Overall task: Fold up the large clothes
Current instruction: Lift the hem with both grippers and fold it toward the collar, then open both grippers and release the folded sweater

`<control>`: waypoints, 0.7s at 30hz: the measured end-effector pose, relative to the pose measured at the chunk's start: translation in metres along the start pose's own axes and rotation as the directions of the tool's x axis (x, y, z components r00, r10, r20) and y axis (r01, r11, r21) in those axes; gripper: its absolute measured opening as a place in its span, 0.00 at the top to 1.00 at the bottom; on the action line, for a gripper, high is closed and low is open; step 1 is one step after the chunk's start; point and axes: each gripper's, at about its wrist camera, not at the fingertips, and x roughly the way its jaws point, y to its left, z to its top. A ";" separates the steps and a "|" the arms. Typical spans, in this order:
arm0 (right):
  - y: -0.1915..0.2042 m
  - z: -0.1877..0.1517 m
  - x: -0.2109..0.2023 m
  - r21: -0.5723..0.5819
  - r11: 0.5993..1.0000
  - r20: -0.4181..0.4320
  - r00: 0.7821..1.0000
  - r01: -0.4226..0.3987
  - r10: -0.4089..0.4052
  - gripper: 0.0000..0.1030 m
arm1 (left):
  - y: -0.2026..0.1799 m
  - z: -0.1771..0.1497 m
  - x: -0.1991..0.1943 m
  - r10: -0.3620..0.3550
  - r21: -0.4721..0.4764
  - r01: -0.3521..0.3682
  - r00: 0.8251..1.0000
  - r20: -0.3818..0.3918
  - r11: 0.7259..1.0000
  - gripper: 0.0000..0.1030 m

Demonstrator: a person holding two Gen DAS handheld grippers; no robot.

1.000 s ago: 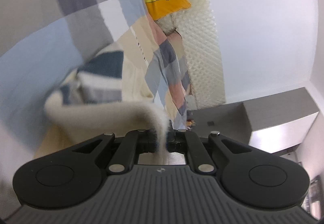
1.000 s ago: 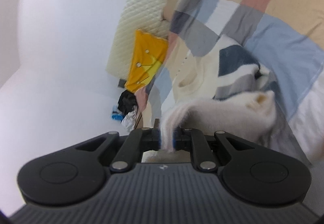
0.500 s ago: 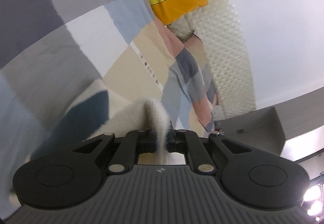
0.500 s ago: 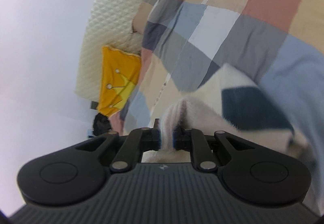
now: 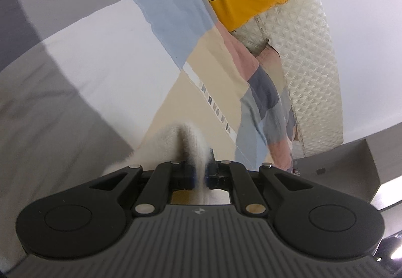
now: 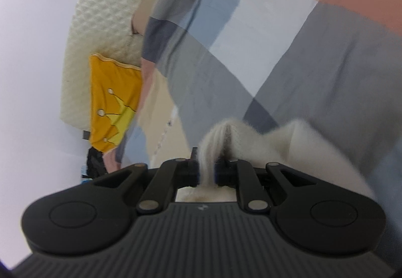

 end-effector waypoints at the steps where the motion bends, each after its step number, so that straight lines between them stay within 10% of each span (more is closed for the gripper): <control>1: -0.003 0.003 0.004 0.000 1.000 -0.001 1.000 -0.005 0.005 0.87 | 0.001 0.002 0.005 0.003 0.017 -0.003 1.000 0.001 1.000 0.92; 15: -0.006 0.003 0.015 -0.004 0.999 0.014 0.999 -0.041 0.041 0.84 | 0.001 -0.004 0.017 0.007 0.098 -0.008 1.000 0.013 0.995 0.91; 19: 0.002 0.001 0.011 -0.017 0.999 0.003 0.999 -0.047 0.047 0.69 | -0.004 -0.007 0.010 0.016 0.093 -0.015 1.000 -0.005 0.996 0.45; 21: 0.008 -0.001 0.006 -0.036 0.997 0.005 0.998 -0.063 0.063 0.53 | -0.009 -0.009 0.002 0.000 0.113 0.000 1.000 0.003 0.994 0.42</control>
